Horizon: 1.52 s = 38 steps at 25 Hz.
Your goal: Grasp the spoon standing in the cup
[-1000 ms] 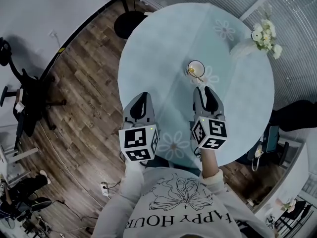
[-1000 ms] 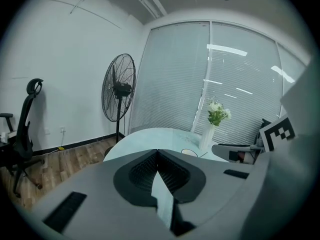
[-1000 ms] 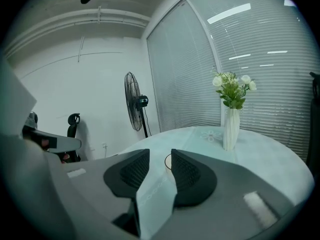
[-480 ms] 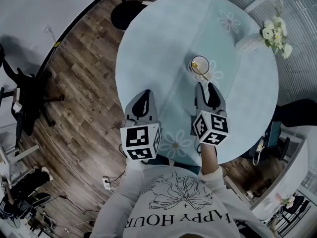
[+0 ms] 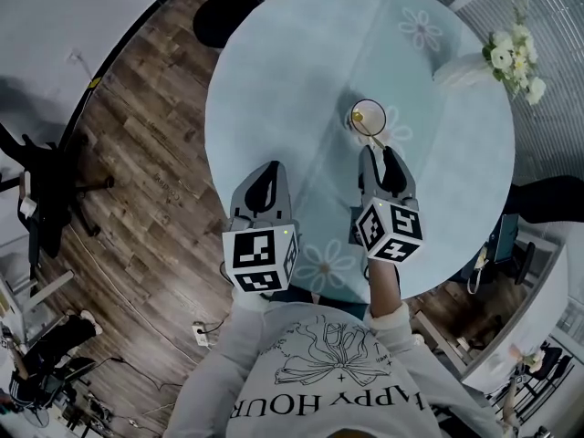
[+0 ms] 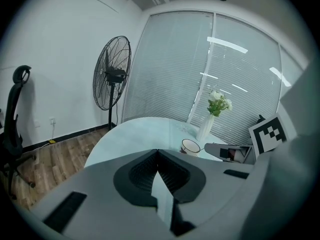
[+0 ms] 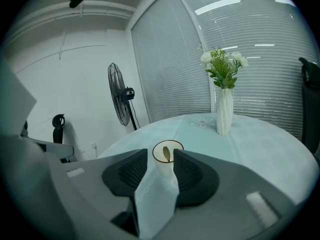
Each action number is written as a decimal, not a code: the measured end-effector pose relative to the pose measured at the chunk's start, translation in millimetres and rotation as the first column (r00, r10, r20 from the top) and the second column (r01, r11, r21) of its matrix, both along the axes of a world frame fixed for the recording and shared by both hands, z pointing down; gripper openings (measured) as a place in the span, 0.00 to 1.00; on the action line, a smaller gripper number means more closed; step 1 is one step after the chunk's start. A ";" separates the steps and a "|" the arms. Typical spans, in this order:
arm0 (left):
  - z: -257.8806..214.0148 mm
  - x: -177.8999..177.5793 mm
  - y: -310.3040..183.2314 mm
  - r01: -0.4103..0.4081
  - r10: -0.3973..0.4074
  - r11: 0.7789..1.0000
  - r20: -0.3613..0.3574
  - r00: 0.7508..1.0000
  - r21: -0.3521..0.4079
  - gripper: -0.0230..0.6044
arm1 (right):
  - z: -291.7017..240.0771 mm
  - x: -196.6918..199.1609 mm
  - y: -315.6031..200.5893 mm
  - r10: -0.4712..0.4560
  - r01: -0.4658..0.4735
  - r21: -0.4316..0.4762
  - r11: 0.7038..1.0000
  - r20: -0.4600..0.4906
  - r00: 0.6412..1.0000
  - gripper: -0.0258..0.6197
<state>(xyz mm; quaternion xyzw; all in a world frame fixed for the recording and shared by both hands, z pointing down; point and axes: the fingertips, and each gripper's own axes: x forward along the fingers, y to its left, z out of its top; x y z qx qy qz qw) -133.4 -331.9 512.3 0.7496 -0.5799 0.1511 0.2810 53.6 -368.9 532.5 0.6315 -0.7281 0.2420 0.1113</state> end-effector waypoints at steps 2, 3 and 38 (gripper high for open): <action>2.6 0.2 -3.6 -0.005 0.005 1.000 0.001 1.000 -0.003 0.05 | 1.5 0.9 -3.0 0.010 -0.010 -0.001 1.000 0.010 1.000 0.30; 3.9 0.7 -5.3 -0.006 0.006 1.000 0.001 1.000 -0.005 0.05 | 2.8 1.8 -4.5 0.016 -0.016 -0.003 1.000 0.015 1.000 0.30; 28.3 22.7 -24.9 -0.051 0.049 0.997 -0.023 0.999 -0.059 0.05 | 16.7 31.0 -23.8 0.146 -0.142 -0.044 0.989 0.088 0.985 0.10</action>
